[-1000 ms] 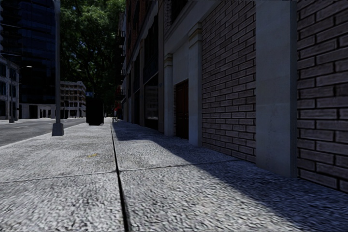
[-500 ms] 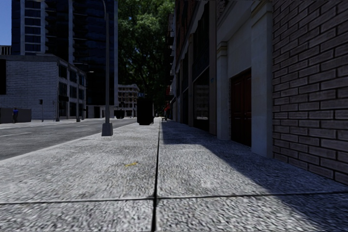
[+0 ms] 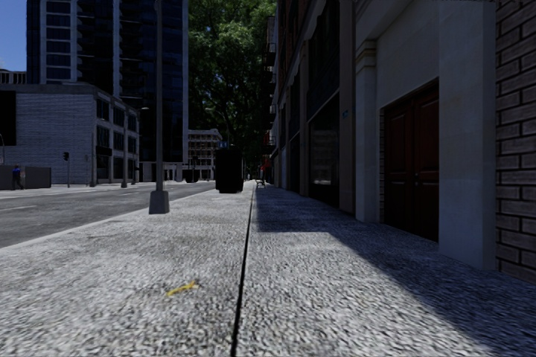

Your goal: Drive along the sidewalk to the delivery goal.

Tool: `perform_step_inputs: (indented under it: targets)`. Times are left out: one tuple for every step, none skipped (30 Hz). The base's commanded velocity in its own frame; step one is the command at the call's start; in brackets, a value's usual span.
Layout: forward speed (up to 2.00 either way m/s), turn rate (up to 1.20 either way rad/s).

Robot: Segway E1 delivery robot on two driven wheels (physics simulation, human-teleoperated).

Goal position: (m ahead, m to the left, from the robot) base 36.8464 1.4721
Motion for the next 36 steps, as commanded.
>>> perform_step_inputs:
  targets:
    - [2.00, 0.00]
    - [2.00, 0.00]
    - [2.00, 0.00]
    - [2.00, 0.00]
    - [2.00, 0.00]
    - [2.00, 0.00]
    - [2.00, 0.00]
    - [2.00, 0.00]
    - [2.00, 0.00]
    - [2.00, 0.00]
    - [2.00, 0.00]
    - [2.00, 0.00]
    - [2.00, 0.00]
    - [2.00, 0.00]
    - [2.00, 0.00]
    - [2.00, 0.00]
    - [2.00, 0.00]
    - [2.00, 0.00]
    - [2.00, 0.00]
    - [2.00, 0.00]
    - [2.00, 0.00]
    - [2.00, 0.00]
    - [2.00, 0.00]
    - [2.00, 0.00]
    - [2.00, 0.00]
    - [2.00, 0.00]
    - [2.00, 0.00]
    - [2.00, 0.00]
    - [2.00, 0.01]
    - [2.00, 0.05]
    - [2.00, 0.05]
    - [2.00, 0.12]
    - [2.00, 0.16]
    - [2.00, 0.18]
    - [2.00, 0.16]
    - [2.00, 0.16]
